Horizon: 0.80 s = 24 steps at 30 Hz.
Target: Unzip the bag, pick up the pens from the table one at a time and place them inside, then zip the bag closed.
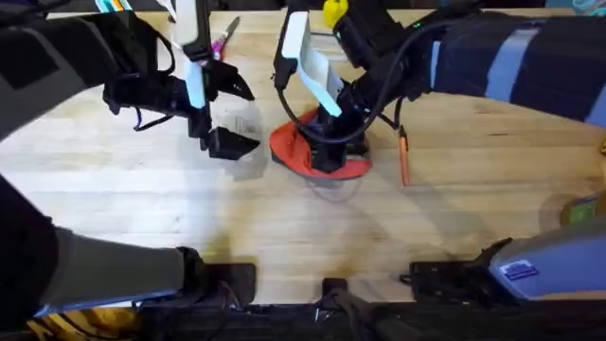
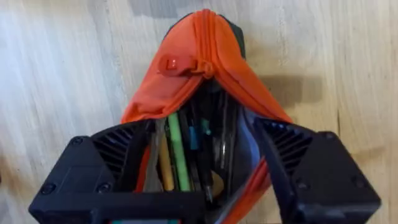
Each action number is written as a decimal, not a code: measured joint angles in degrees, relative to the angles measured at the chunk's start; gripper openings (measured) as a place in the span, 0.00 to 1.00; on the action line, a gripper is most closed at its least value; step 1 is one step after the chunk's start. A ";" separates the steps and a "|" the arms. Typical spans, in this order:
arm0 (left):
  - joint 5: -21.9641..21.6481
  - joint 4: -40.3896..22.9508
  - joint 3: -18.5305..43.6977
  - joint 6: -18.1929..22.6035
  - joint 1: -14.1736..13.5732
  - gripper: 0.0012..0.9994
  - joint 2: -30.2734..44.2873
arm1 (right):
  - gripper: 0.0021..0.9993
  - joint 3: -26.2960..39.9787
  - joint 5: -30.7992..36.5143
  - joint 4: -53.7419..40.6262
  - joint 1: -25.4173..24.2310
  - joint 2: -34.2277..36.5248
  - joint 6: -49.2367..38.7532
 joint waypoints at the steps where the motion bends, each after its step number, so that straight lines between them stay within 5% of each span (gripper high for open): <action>1: 0.00 0.01 0.00 0.00 -0.02 0.99 0.00 | 1.00 0.00 0.02 0.00 0.00 0.00 0.00; 13: 0.00 -0.21 0.00 0.00 -0.02 0.99 0.00 | 1.00 3.01 5.15 -6.07 0.05 -3.94 8.04; 24: -0.01 -0.21 0.02 0.00 -0.02 0.99 0.00 | 1.00 4.56 17.49 -15.82 -12.25 -18.75 22.71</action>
